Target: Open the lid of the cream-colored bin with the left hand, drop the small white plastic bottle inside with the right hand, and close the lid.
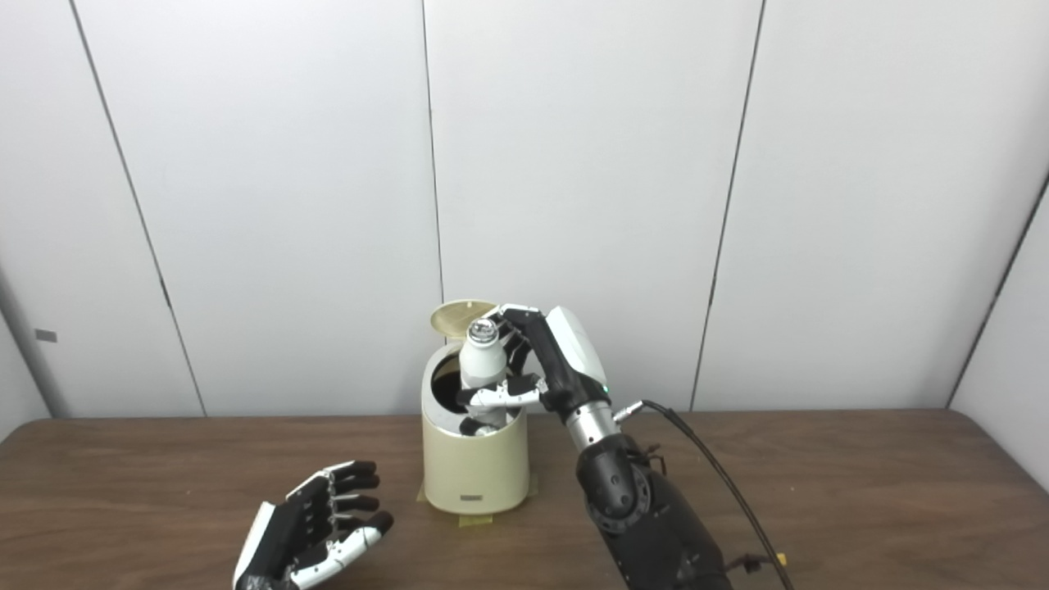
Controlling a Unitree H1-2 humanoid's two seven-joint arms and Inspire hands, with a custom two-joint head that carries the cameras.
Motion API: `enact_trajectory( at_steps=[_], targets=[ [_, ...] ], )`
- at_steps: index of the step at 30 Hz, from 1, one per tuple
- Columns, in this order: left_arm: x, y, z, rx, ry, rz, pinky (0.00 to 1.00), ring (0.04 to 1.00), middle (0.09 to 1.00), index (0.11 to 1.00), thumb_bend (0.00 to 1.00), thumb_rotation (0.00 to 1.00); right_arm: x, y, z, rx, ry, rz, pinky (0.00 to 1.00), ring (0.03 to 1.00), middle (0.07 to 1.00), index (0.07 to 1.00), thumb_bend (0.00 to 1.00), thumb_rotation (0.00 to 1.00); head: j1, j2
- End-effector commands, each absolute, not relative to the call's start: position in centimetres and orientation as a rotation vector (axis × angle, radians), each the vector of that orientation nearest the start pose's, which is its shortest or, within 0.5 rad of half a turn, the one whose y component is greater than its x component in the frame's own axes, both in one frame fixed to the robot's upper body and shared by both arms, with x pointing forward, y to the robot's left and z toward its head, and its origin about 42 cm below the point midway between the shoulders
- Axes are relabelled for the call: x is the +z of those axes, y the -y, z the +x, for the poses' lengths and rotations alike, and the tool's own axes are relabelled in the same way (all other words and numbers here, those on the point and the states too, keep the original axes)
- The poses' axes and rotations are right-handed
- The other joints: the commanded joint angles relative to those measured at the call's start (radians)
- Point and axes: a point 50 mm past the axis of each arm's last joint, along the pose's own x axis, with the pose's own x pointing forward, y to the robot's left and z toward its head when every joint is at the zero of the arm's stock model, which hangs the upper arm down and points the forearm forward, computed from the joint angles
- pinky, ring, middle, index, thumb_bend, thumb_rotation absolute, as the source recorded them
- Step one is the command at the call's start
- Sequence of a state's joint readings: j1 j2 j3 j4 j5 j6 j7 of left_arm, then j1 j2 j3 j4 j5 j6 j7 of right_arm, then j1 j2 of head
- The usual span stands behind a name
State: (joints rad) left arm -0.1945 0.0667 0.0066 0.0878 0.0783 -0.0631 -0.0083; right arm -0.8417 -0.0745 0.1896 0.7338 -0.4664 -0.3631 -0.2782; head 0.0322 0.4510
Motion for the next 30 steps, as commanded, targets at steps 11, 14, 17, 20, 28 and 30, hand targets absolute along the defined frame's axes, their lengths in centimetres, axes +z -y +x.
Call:
enact_trajectory(
  at_steps=[11,14,17,20,28,30],
  targets=[
    [15.86,-21.61,35.42,-0.046,0.256,0.147,0.58,0.67,0.726,0.739,0.69,0.17,28.38,11.7,51.54,0.161,0.609,-0.627,0.32,0.434,0.564,0.592,0.52,0.0,-0.002,0.007],
    [15.84,-21.62,35.43,-0.046,0.255,0.146,0.58,0.67,0.727,0.739,0.69,0.17,28.23,11.82,51.52,0.185,0.571,-0.677,0.34,0.45,0.649,0.657,0.81,0.05,-0.001,0.006],
    [15.81,-21.66,35.42,-0.048,0.258,0.147,0.58,0.673,0.731,0.742,0.68,0.16,28.11,11.99,51.36,0.196,0.546,-0.689,0.36,0.481,0.739,0.739,0.93,0.12,-0.003,0.008],
    [15.83,-21.74,35.4,-0.052,0.261,0.152,0.58,0.671,0.731,0.743,0.68,0.18,28.1,12.05,51.21,0.199,0.536,-0.69,0.38,0.491,0.752,0.755,0.95,0.12,-0.004,0.008],
    [15.91,-21.8,35.34,-0.051,0.256,0.157,0.58,0.67,0.73,0.743,0.68,0.18,27.97,12.22,50.76,0.219,0.536,-0.68,0.4,0.501,0.759,0.757,0.94,0.09,-0.002,0.011],
    [15.94,-21.83,35.33,-0.051,0.256,0.158,0.58,0.669,0.731,0.744,0.69,0.19,27.94,12.34,50.61,0.221,0.542,-0.673,0.39,0.499,0.756,0.757,0.94,0.09,-0.004,0.012]
  ],
)
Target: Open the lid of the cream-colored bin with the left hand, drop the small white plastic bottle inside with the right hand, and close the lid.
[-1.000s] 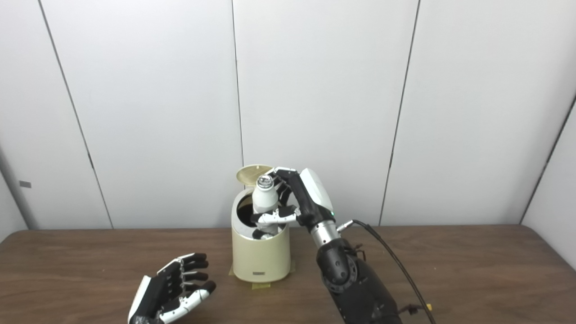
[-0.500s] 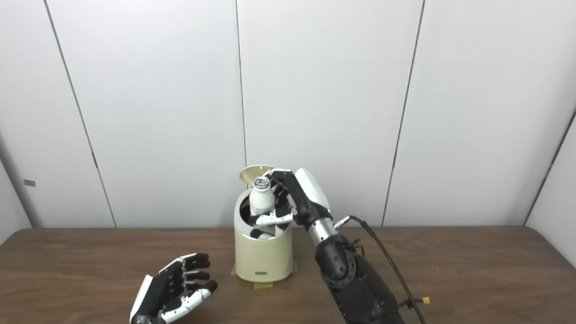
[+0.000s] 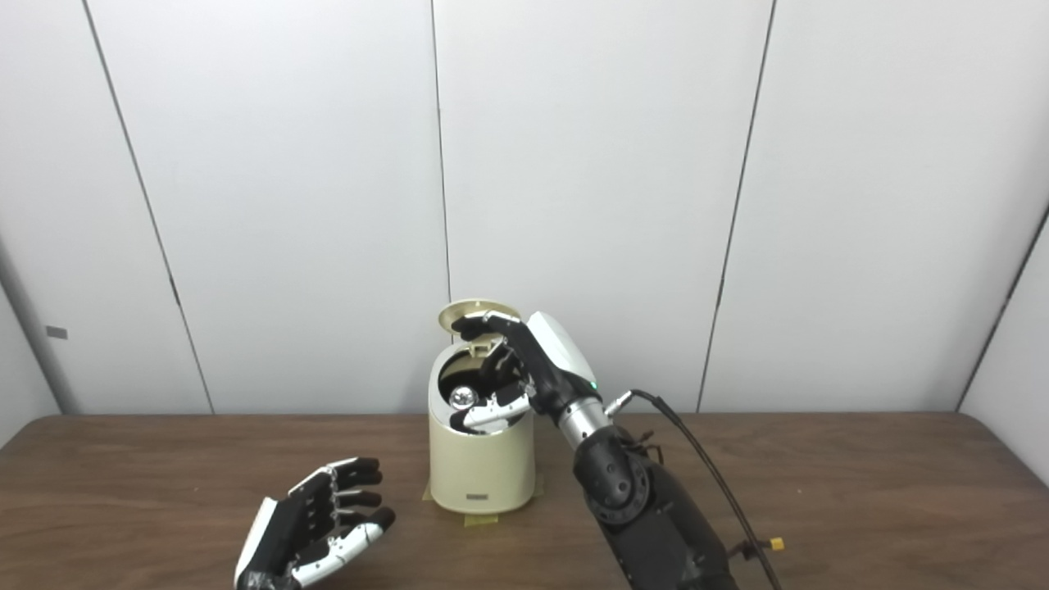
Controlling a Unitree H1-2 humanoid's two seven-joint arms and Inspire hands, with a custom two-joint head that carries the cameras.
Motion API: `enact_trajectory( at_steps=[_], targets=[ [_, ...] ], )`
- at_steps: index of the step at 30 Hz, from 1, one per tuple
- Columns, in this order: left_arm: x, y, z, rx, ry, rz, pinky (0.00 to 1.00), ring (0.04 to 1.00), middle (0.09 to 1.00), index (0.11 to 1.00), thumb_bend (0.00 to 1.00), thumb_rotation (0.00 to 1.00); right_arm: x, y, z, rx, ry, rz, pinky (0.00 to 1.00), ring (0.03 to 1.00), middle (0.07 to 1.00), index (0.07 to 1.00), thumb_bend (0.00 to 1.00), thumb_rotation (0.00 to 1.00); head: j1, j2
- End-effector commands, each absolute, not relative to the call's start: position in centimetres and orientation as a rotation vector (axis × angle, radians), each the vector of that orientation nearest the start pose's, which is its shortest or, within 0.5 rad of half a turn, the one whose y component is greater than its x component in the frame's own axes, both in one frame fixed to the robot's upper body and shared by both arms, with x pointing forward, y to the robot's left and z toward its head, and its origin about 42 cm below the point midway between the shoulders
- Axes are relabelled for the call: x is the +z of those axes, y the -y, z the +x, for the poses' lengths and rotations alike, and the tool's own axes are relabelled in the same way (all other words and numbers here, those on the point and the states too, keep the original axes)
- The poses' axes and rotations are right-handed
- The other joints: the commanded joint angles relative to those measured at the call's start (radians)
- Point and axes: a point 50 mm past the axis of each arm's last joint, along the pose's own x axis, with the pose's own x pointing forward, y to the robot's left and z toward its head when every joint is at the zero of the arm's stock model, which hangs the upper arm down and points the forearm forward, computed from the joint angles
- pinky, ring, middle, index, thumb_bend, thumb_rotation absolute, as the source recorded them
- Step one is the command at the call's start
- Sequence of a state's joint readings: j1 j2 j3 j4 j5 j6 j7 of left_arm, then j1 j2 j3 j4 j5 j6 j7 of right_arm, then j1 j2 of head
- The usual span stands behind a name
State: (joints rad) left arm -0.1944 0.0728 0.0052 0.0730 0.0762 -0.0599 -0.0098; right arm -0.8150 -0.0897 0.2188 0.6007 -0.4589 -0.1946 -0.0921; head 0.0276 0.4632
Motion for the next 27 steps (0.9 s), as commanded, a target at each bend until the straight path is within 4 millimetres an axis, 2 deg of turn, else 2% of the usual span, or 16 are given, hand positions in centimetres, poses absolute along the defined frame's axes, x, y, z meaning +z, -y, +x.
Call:
enact_trajectory(
  at_steps=[1,5,7,11,14,18,23,24,27],
  targets=[
    [15.9,-21.8,35.3,-0.052,0.256,0.16,0.58,0.668,0.731,0.744,0.69,0.19,28.0,12.4,50.5,0.22,0.547,-0.667,0.38,0.496,0.752,0.755,0.94,0.09,0.001,0.0],
    [15.9,-21.8,35.3,-0.055,0.258,0.16,0.57,0.665,0.728,0.745,0.68,0.18,28.2,13.0,49.7,0.208,0.59,-0.606,0.36,0.463,0.712,0.73,0.93,0.08,0.001,0.0],
    [15.9,-21.9,35.4,-0.056,0.259,0.157,0.57,0.666,0.73,0.745,0.68,0.18,28.5,13.5,49.0,0.197,0.619,-0.562,0.34,0.439,0.643,0.691,0.9,0.06,0.002,0.001],
    [15.8,-21.9,35.3,-0.052,0.256,0.156,0.58,0.666,0.728,0.741,0.69,0.18,28.8,15.3,47.4,0.155,0.672,-0.487,0.26,0.347,0.556,0.635,0.86,0.03,0.0,0.001],
    [15.9,-21.9,35.3,-0.051,0.258,0.162,0.57,0.666,0.73,0.742,0.68,0.18,28.5,17.3,46.5,0.104,0.685,-0.434,0.21,0.301,0.515,0.614,0.86,0.07,0.002,-0.001],
    [15.9,-22.0,35.3,-0.049,0.255,0.167,0.58,0.665,0.729,0.742,0.68,0.19,27.0,20.7,45.6,0.049,0.679,-0.389,0.25,0.341,0.547,0.642,0.85,0.17,-0.002,-0.001],
    [15.9,-22.0,35.5,-0.053,0.256,0.154,0.57,0.665,0.728,0.745,0.67,0.16,24.1,24.5,44.3,0.025,0.605,-0.301,0.3,0.4,0.611,0.692,0.85,0.19,-0.003,-0.001],
    [15.9,-22.0,35.5,-0.053,0.257,0.155,0.57,0.663,0.728,0.745,0.68,0.16,23.3,25.2,43.8,0.026,0.568,-0.285,0.36,0.453,0.651,0.714,0.85,0.19,-0.003,-0.001],
    [15.9,-22.0,35.5,-0.053,0.262,0.161,0.56,0.659,0.725,0.742,0.68,0.17,20.7,26.4,42.5,0.029,0.463,-0.231,0.47,0.529,0.711,0.748,0.85,0.18,-0.004,-0.001]
  ],
)
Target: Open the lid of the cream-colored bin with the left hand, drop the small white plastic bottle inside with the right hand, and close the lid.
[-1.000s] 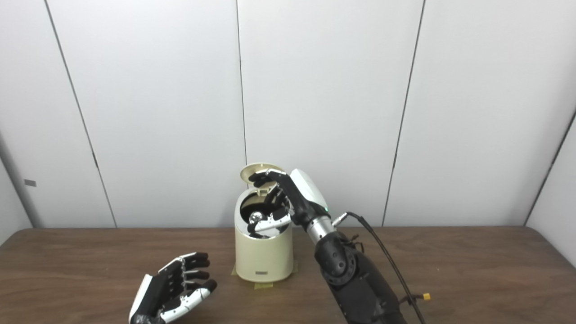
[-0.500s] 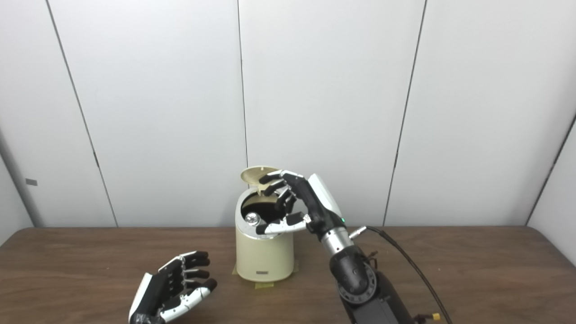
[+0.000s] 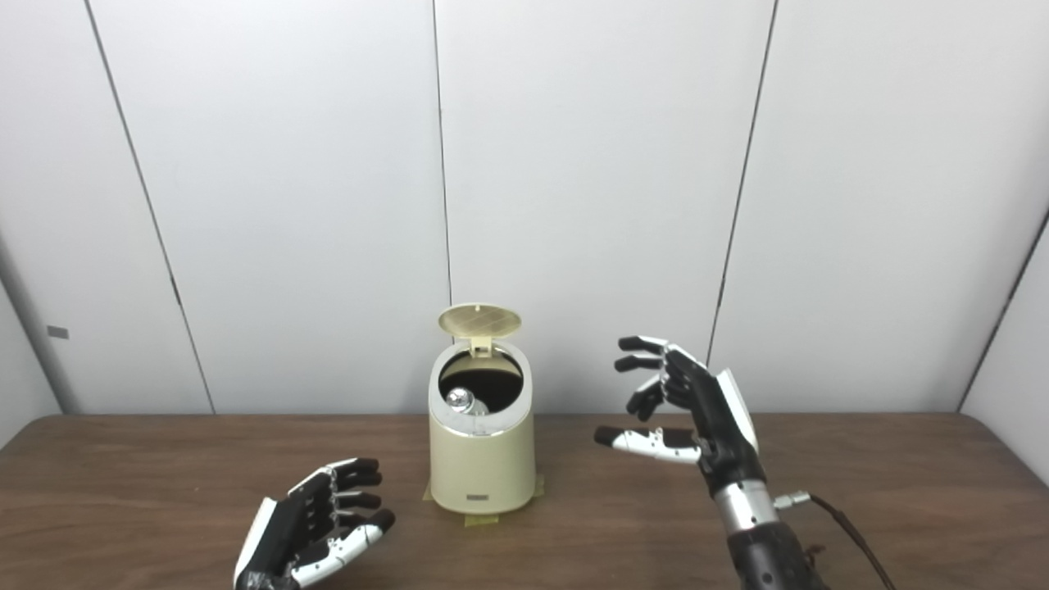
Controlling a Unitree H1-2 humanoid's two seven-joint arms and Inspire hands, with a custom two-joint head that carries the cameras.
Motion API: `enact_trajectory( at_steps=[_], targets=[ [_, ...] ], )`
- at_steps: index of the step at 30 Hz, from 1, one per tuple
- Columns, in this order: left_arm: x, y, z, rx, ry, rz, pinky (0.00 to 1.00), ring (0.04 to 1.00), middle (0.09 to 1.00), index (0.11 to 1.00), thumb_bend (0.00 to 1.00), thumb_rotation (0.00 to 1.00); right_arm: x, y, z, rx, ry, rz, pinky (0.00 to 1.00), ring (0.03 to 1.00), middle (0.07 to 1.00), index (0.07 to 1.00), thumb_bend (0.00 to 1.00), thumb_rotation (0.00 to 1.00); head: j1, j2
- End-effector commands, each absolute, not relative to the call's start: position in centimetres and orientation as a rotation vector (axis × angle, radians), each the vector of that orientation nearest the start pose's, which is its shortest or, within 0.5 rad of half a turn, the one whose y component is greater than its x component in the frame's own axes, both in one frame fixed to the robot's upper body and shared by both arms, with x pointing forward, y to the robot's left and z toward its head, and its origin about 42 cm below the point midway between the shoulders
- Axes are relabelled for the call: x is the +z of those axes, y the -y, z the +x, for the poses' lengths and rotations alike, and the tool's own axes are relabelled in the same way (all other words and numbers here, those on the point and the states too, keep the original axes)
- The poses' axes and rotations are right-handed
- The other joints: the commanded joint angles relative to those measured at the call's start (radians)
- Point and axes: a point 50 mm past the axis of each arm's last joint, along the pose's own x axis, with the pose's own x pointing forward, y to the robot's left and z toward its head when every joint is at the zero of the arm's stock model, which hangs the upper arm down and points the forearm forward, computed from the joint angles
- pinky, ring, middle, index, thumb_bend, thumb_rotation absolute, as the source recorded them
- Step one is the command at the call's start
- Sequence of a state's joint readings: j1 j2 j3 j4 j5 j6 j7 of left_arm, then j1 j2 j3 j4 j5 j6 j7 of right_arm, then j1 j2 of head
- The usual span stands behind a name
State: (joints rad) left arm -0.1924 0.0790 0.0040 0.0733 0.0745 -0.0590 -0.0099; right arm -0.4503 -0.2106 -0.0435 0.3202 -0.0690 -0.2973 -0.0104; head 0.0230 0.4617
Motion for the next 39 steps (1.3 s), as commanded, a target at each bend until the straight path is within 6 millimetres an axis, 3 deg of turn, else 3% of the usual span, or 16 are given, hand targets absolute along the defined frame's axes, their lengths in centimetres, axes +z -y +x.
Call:
enact_trajectory(
  at_steps=[1,8,17,21,28,35,39],
  targets=[
    [15.9,-22.1,35.5,-0.054,0.264,0.162,0.56,0.66,0.725,0.742,0.68,0.17,20.1,26.5,42.1,0.032,0.439,-0.218,0.52,0.564,0.742,0.766,0.84,0.18,0.0,0.001],
    [16.1,-22.1,35.4,-0.046,0.266,0.164,0.56,0.658,0.728,0.746,0.68,0.19,17.0,25.9,39.7,0.056,0.361,-0.136,0.62,0.629,0.781,0.775,0.87,0.21,0.002,0.007],
    [16.4,-22.2,35.3,-0.043,0.282,0.17,0.54,0.657,0.734,0.756,0.7,0.25,15.7,25.2,38.9,0.061,0.344,-0.04,0.57,0.641,0.774,0.777,0.84,0.21,0.026,0.007],
    [17.4,-22.3,35.5,-0.05,0.317,0.179,0.59,0.733,0.794,0.81,0.74,0.35,15.2,25.4,38.7,0.052,0.337,-0.034,0.58,0.652,0.771,0.776,0.85,0.25,0.033,0.006],
    [23.8,-22.3,38.9,-0.098,0.446,0.271,0.72,0.862,0.906,0.892,0.84,0.51,14.9,26.0,38.8,0.042,0.323,-0.035,0.6,0.658,0.768,0.758,0.87,0.26,0.035,-0.005],
    [29.5,-20.7,42.8,-0.137,0.523,0.38,0.79,0.921,0.938,0.916,0.86,0.46,14.9,25.9,38.6,0.04,0.319,-0.04,0.62,0.66,0.769,0.756,0.86,0.25,0.036,-0.013],
    [31.8,-19.6,44.6,-0.146,0.54,0.433,0.8,0.913,0.938,0.881,0.88,0.45,15.0,25.6,38.5,0.041,0.323,-0.029,0.61,0.659,0.761,0.756,0.87,0.25,0.039,-0.016]
  ],
)
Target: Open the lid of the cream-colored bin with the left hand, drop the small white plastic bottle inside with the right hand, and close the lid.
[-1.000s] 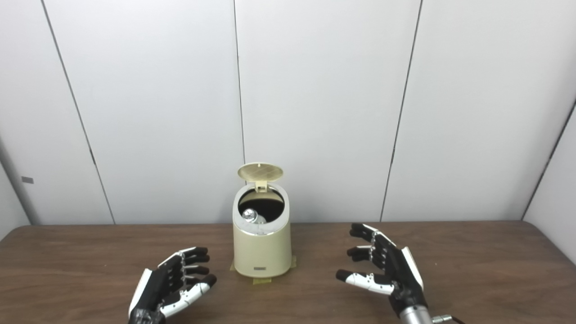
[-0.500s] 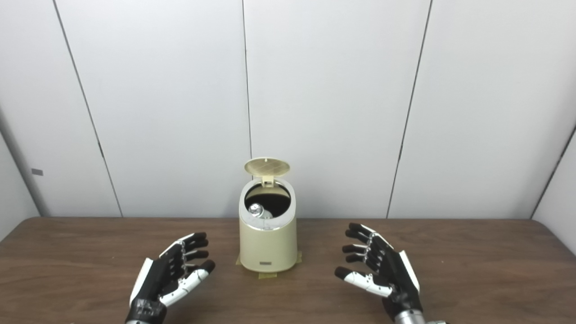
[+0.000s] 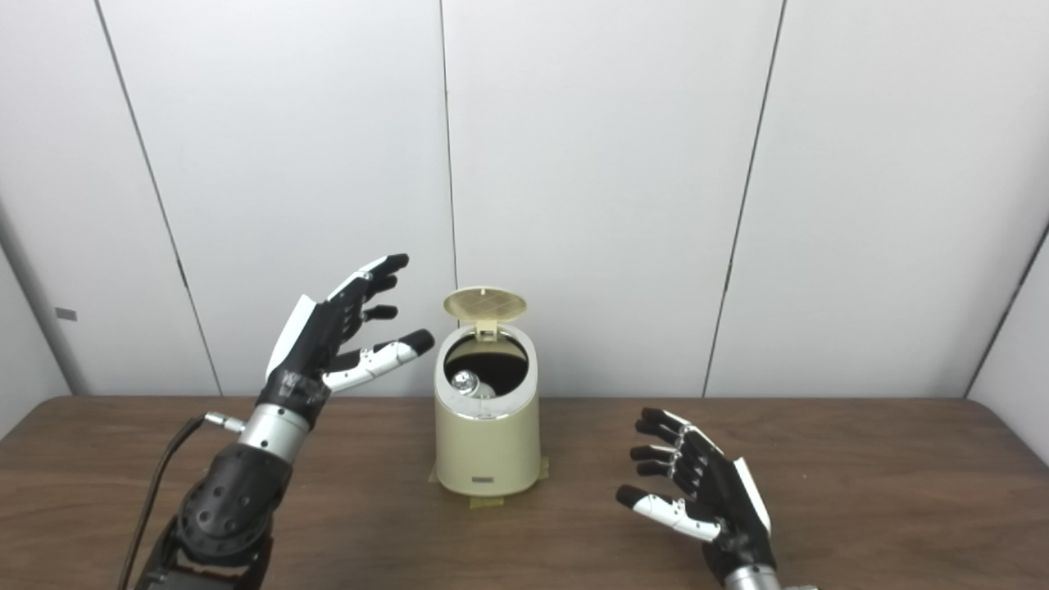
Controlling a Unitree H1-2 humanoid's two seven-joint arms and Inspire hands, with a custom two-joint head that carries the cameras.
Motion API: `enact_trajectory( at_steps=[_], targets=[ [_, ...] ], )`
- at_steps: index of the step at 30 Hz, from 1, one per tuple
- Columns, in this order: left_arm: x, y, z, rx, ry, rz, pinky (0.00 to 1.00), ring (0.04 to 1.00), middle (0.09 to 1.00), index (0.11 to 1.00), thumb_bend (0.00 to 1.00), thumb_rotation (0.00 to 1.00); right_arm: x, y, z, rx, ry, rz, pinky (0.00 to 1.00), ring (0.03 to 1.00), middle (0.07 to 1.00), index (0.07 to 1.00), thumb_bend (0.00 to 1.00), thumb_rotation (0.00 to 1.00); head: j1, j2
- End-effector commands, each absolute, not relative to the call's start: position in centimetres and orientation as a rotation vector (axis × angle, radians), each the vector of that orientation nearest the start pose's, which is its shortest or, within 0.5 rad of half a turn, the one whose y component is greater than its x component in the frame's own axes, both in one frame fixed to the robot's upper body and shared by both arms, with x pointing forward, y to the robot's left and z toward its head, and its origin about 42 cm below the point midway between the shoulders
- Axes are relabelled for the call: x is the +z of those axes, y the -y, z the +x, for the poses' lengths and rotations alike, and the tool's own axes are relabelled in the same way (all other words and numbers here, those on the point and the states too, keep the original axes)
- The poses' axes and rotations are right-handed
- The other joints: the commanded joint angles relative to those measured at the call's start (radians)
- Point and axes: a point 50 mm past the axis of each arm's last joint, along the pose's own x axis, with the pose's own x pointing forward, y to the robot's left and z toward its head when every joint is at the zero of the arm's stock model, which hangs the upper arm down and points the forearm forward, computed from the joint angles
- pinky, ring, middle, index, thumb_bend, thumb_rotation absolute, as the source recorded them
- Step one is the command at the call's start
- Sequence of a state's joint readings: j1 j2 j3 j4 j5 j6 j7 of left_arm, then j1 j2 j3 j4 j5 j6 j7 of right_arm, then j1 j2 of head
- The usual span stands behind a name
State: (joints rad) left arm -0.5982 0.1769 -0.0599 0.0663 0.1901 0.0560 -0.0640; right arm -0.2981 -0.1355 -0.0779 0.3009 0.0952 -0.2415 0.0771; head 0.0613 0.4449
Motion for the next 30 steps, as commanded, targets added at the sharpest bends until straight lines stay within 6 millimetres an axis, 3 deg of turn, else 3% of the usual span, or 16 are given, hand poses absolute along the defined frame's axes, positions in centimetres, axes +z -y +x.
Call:
enact_trajectory(
  at_steps=[1,7,12,15,19,23,30],
  targets=[
    [32.3,-19.4,45.0,-0.152,0.545,0.459,0.78,0.909,0.937,0.877,0.88,0.45,15.0,25.6,38.5,0.042,0.325,-0.032,0.61,0.659,0.76,0.756,0.87,0.25,-0.002,0.0],
    [33.4,-18.0,47.6,-0.163,0.546,0.639,0.79,0.947,0.962,0.903,0.91,0.45,15.4,25.1,38.3,0.041,0.326,-0.029,0.6,0.647,0.758,0.745,0.86,0.25,-0.011,0.0],
    [33.7,-17.3,48.7,-0.196,0.552,0.738,0.9,0.981,0.944,0.904,0.88,0.43,15.5,24.9,38.2,0.04,0.332,-0.022,0.58,0.643,0.759,0.745,0.87,0.25,-0.019,0.001],
    [33.6,-16.9,49.4,-0.219,0.551,0.827,0.88,0.962,0.925,0.889,0.88,0.43,15.6,24.8,38.2,0.042,0.337,-0.03,0.57,0.643,0.753,0.744,0.85,0.25,-0.024,0.001],
    [33.7,-16.5,49.6,-0.239,0.541,0.936,0.87,0.967,0.915,0.894,0.86,0.45,15.6,24.7,38.2,0.048,0.342,-0.022,0.57,0.636,0.742,0.738,0.86,0.26,-0.029,0.003],
    [33.6,-16.2,49.7,-0.26,0.536,1.0,0.95,0.999,0.894,0.877,0.88,0.44,15.8,24.4,38.1,0.045,0.352,-0.031,0.57,0.638,0.734,0.746,0.85,0.25,-0.031,0.005],
    [33.5,-15.9,49.0,-0.295,0.54,1.062,1.0,1.0,0.862,0.836,0.91,0.44,15.6,24.4,38.3,0.04,0.351,-0.025,0.57,0.629,0.721,0.741,0.85,0.25,-0.04,0.008]
  ],
)
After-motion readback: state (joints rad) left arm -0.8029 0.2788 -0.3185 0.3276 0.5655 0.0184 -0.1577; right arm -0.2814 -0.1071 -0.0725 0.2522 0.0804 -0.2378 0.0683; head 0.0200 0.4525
